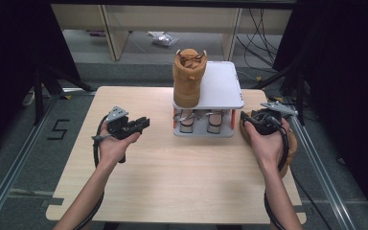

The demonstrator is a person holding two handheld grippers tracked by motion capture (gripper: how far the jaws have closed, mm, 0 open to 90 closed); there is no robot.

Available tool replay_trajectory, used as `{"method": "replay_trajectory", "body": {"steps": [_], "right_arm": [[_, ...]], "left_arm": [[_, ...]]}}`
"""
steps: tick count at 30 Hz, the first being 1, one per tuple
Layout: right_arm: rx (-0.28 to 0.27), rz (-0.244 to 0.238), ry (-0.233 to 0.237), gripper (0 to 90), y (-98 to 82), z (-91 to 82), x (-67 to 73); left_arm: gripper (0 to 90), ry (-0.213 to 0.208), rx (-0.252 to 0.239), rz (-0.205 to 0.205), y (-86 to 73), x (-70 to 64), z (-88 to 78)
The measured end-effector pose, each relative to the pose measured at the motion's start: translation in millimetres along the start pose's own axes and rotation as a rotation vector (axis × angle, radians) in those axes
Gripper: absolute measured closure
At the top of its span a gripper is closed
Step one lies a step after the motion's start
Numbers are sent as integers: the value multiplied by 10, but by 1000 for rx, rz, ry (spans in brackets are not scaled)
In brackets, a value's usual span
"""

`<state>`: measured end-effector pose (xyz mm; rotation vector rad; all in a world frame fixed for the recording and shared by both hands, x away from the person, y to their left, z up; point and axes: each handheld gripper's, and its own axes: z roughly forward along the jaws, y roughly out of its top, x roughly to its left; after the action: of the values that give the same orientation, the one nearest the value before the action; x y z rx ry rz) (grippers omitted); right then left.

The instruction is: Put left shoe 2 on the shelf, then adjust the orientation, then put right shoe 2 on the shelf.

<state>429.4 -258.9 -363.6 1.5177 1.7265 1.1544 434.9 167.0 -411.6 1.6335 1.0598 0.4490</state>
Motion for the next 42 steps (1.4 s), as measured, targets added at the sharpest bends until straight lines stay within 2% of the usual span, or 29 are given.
{"method": "replay_trajectory", "body": {"steps": [4,7,8,10,11,12,13,14,15,16,20,21,22,23,24,26,28,29,30,31,32,33,35,36,38,40,42], "right_arm": [[9,4,-8,537,-25,-10,-62],[30,42,-17,532,-50,-38,-75],[27,28,-18,528,-53,-37,-94],[47,42,-12,525,-58,-46,-126],[49,2,-19,525,-55,-41,-184],[62,1,-25,525,-53,-52,-209],[61,39,-29,523,-59,-58,-196],[57,13,-36,524,-58,-54,-242],[61,24,-38,524,-54,-64,-256],[59,2,-31,523,-50,-59,-292],[95,42,-53,521,-28,-107,-345],[82,3,-47,521,-24,-97,-402],[82,24,-49,521,-21,-113,-425],[88,20,-50,521,-13,-127,-462],[97,61,-63,521,-9,-155,-459],[84,27,-75,522,-2,-196,-549],[84,42,-93,523,-12,-231,-606],[103,72,-112,524,-22,-264,-627],[117,56,-109,523,-28,-284,-685],[119,88,-129,524,-46,-302,-695],[122,107,-131,523,-54,-317,-709],[133,72,-127,523,-69,-332,-793],[155,80,-140,522,-100,-354,-874],[178,129,-156,519,-108,-375,-871],[184,96,-148,519,-117,-407,-980],[204,131,-177,515,-111,-446,-1000],[226,137,-194,512,-109,-473,-1064]], "left_arm": [[761,16,1,-12,-54,29,-24],[751,17,-1,-12,-87,35,-43],[747,18,-6,-13,-100,43,-54],[733,23,-9,-17,-131,56,-75],[719,24,-10,-12,-151,66,-85],[712,23,-12,-14,-169,70,-93],[711,24,-14,-15,-193,82,-104],[711,31,-14,-19,-224,93,-118],[711,33,-18,-25,-245,98,-120],[711,39,-15,-28,-276,104,-129],[707,40,-15,-33,-359,112,-144],[708,44,-8,-34,-380,117,-148],[708,44,0,-28,-388,124,-151],[706,42,-1,-30,-392,130,-157],[704,40,-4,-33,-394,136,-164],[702,43,-13,-37,-399,151,-198],[700,44,-16,-44,-417,163,-224],[699,41,-20,-54,-432,162,-228],[698,37,-14,-49,-442,165,-238],[698,34,-15,-51,-446,163,-243],[697,33,-15,-52,-451,163,-251],[697,35,-13,-49,-451,170,-255],[696,31,-17,-52,-446,173,-256],[696,34,-19,-54,-440,170,-261],[695,34,-24,-53,-432,167,-263],[695,36,-24,-57,-433,166,-259],[695,37,-19,-56,-441,164,-247]]}}
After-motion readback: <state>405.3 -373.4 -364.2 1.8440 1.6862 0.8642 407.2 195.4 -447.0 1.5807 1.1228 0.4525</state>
